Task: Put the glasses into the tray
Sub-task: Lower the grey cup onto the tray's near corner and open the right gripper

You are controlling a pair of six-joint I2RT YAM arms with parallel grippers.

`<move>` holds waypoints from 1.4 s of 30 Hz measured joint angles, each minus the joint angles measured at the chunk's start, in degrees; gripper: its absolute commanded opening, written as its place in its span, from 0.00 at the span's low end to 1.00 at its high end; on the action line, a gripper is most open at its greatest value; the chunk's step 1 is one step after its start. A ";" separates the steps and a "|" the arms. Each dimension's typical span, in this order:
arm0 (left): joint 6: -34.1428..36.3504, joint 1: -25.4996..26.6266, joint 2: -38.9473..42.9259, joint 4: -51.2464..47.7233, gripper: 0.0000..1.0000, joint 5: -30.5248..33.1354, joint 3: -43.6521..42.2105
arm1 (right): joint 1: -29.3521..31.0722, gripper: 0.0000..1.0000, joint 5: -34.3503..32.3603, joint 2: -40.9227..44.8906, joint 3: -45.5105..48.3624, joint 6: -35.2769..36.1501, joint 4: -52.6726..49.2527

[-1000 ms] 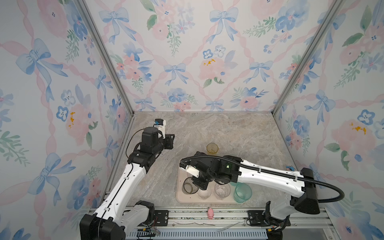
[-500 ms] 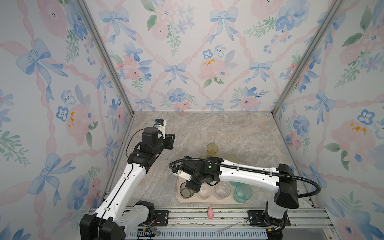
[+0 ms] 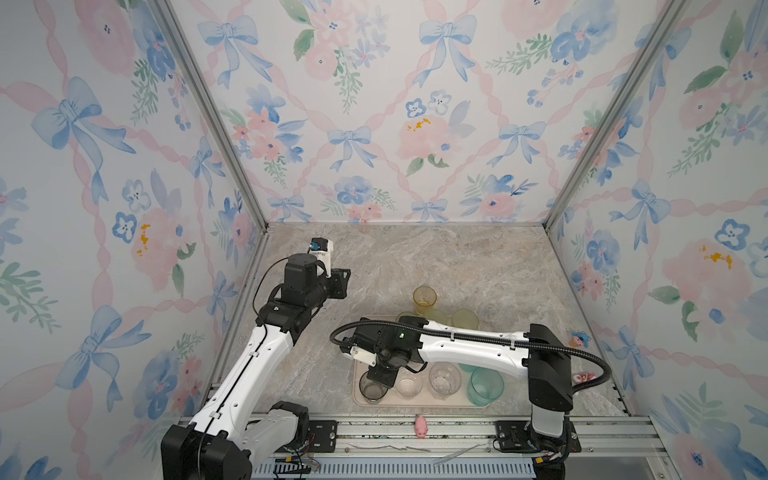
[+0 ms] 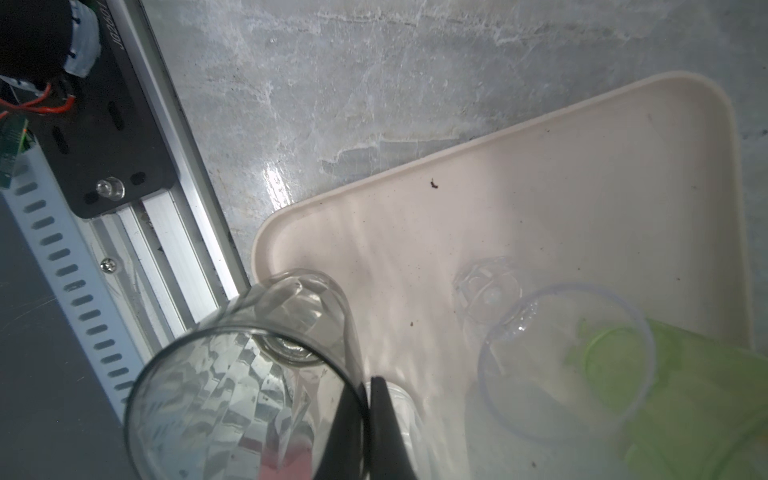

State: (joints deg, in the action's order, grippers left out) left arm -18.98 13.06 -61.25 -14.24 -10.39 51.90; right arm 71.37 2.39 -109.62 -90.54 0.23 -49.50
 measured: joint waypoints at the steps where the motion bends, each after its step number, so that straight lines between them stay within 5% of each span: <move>1: 0.13 0.00 0.00 0.00 0.31 0.00 0.00 | -0.17 0.00 0.15 -0.31 -0.17 0.09 0.02; 22: 0.96 -0.48 -0.85 -0.02 0.32 -0.20 0.00 | -1.86 0.03 0.87 -4.76 -3.10 1.16 -0.04; 37: 1.38 -0.72 -0.85 -0.07 0.34 -0.17 0.00 | -1.92 0.16 0.83 -4.96 -3.41 1.53 -0.13; 42: 1.40 -0.79 -0.85 -0.26 0.35 -0.17 0.00 | -1.92 0.27 0.76 -4.96 -3.43 1.64 -0.50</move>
State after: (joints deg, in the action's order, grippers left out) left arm -17.58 12.27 -62.11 -14.50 -10.57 51.90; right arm 69.45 3.16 -114.59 -93.97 1.87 -50.00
